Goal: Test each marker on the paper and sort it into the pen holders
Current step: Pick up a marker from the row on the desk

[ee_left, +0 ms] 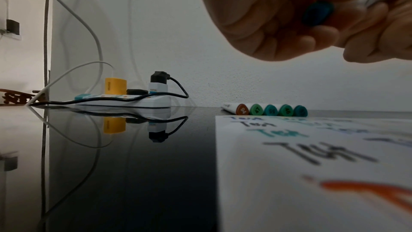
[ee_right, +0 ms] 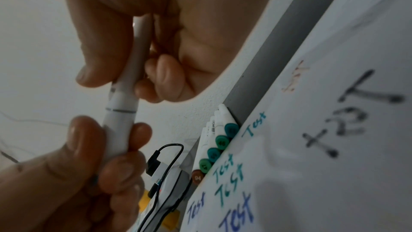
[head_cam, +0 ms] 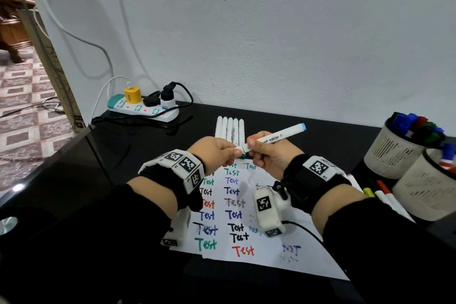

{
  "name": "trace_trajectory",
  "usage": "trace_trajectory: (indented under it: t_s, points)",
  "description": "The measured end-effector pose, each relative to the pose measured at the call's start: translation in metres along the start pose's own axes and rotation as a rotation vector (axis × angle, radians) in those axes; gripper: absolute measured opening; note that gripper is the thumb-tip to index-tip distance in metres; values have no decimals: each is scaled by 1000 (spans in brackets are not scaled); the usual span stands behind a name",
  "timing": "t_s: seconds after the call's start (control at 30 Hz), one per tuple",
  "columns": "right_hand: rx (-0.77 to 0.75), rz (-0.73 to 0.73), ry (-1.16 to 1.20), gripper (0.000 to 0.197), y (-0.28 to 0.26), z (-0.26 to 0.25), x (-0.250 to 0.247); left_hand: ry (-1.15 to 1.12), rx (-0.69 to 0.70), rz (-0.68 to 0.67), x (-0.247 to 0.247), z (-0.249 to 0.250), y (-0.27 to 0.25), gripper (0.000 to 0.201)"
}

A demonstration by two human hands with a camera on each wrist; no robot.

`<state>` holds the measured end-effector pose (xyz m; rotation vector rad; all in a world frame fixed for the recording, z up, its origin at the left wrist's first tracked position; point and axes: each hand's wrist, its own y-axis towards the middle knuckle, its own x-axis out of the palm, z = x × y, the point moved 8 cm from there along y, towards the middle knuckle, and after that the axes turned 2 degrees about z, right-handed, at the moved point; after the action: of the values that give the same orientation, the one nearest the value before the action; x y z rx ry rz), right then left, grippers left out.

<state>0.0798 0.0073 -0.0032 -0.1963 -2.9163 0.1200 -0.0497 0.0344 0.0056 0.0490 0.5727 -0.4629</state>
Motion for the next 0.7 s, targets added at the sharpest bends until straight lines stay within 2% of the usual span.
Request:
trace_trajectory:
  t_s: [0.23,0.37,0.6,0.7]
  points:
    - [-3,34,-18,11,-8,-8,0,9,-3,14,-5,5,-5,10]
    - [18,114,46,11,-16,-15,-8,128,-14,60,-18,6,-9,17]
    - [-18,142,-94,13,-35,-40,-16,309,2,11,-22,16,-19,31]
    - [-76,237,-181,14,-47,-62,-28,397,-11,-78,-13,22,-23,49]
